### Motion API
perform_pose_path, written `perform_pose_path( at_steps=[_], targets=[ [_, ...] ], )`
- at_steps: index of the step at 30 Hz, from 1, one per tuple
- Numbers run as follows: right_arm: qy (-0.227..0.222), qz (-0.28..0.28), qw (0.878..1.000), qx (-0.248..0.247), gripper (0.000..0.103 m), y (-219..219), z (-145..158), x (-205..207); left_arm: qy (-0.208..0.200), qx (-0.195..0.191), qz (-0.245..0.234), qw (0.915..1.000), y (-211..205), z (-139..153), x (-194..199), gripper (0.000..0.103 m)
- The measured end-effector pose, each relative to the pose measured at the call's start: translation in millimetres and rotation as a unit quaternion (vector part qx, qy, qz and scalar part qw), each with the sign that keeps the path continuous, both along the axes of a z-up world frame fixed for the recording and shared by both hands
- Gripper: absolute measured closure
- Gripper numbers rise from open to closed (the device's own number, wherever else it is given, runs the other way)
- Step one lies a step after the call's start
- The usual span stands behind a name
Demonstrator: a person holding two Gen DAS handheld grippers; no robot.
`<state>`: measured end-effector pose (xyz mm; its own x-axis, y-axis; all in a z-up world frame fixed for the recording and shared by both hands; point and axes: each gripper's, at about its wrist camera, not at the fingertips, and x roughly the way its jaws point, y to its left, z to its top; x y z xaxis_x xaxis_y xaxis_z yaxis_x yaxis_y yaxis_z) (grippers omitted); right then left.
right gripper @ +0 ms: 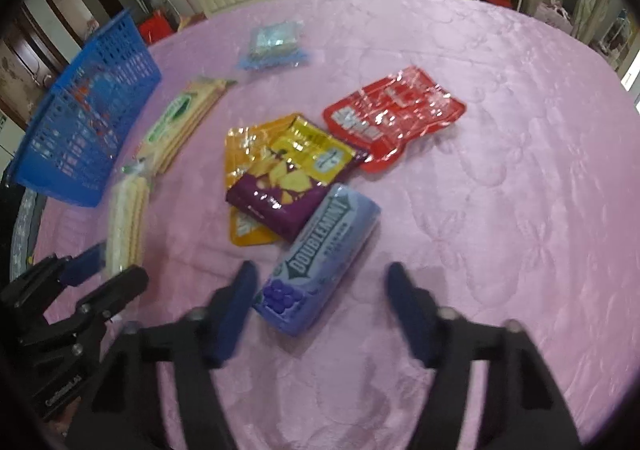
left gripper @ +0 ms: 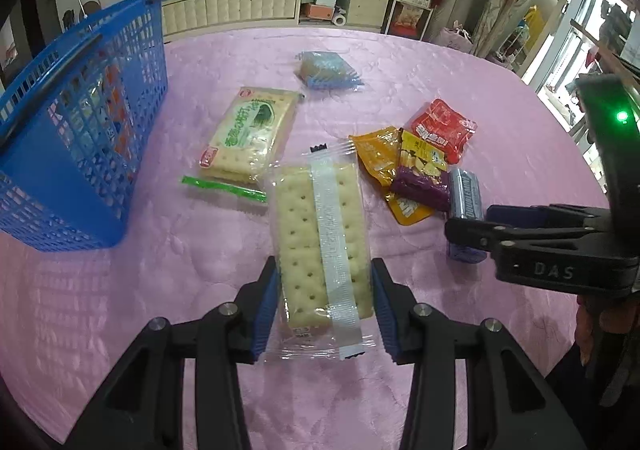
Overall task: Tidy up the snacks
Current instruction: 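Grasp the blue Doublemint gum box with right tool while left tool holds the cracker pack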
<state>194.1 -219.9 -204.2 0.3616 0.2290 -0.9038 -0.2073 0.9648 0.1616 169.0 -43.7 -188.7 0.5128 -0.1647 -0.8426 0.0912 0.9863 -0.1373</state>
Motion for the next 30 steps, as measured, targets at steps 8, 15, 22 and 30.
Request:
perform_pose_path(
  at_steps=[8, 15, 22, 30],
  targets=[
    [0.012, -0.003, 0.999, -0.033, 0.041, 10.7, -0.4, 8.1, 0.003, -0.013, 0.004, 0.9999, 5.5, -0.6, -4.5, 0.062],
    [-0.001, 0.007, 0.999, -0.053, 0.064, 23.9, -2.5, 6.3, 0.029, -0.061, 0.022, 0.9975, 16.8, -10.0, -7.7, 0.062],
    [-0.026, 0.018, 0.999, -0.017, 0.068, 24.1, 9.3, -24.9, 0.005, -0.056, 0.024, 0.9981, 24.9, 10.9, -17.5, 0.062],
    [-0.071, 0.034, 0.997, 0.008, 0.068, 32.4, 45.7, -44.4, -0.031, -0.046, 0.01, 0.9984, 31.6, 43.4, -33.3, 0.062]
  ],
)
